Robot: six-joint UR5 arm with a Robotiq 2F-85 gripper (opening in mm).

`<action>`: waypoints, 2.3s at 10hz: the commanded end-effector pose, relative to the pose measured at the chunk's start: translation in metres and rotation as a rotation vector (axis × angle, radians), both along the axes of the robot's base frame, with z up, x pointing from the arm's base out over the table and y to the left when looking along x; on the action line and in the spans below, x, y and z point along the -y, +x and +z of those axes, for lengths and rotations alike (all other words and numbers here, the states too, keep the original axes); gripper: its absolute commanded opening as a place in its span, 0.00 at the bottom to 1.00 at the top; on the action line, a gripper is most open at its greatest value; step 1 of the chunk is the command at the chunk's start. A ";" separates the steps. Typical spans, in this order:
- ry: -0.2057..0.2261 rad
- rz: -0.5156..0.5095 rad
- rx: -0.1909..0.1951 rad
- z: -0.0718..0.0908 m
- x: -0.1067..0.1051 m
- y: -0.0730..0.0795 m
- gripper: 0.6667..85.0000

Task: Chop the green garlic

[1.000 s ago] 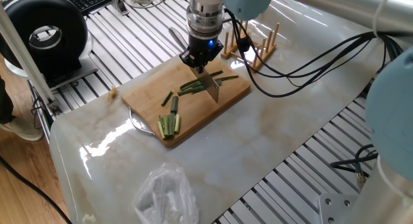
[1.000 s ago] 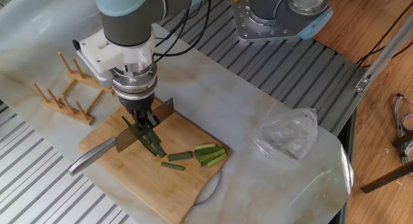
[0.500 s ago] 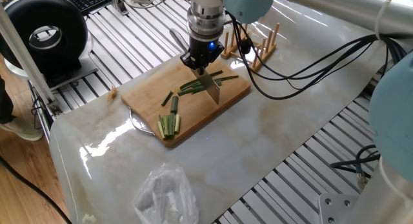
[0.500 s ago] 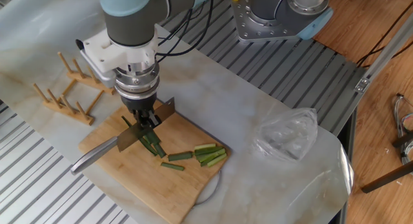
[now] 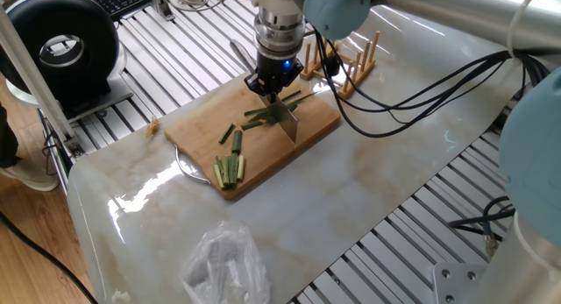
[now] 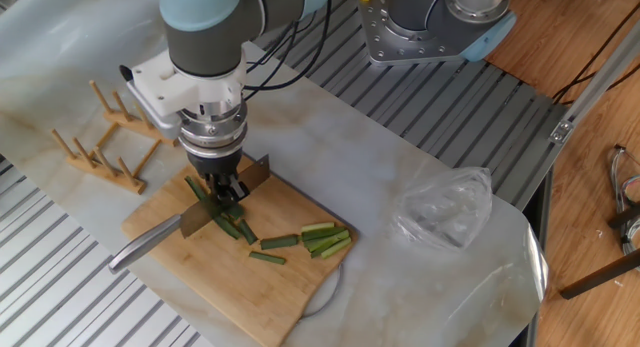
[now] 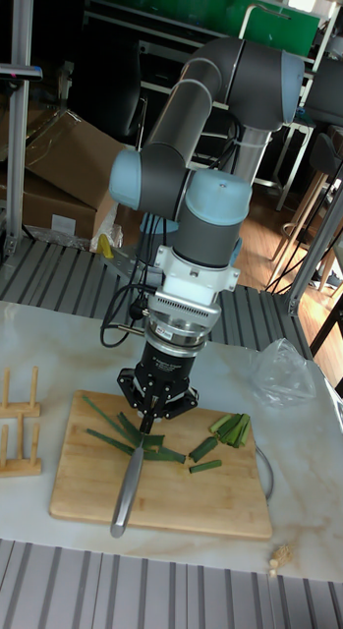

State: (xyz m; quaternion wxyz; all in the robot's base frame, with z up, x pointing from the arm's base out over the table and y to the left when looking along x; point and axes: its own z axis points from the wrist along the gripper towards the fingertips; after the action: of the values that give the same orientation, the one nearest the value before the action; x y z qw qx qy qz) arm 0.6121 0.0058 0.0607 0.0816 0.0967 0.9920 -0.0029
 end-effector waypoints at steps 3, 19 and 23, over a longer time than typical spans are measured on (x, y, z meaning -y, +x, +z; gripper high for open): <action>0.005 -0.003 0.005 0.009 0.003 0.008 0.01; 0.011 -0.022 0.001 0.001 -0.002 0.014 0.01; 0.022 -0.019 -0.071 0.010 0.000 0.003 0.01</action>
State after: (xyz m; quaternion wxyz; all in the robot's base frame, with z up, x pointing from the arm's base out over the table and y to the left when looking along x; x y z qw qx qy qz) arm 0.6206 0.0041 0.0650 0.0646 0.1033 0.9925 -0.0040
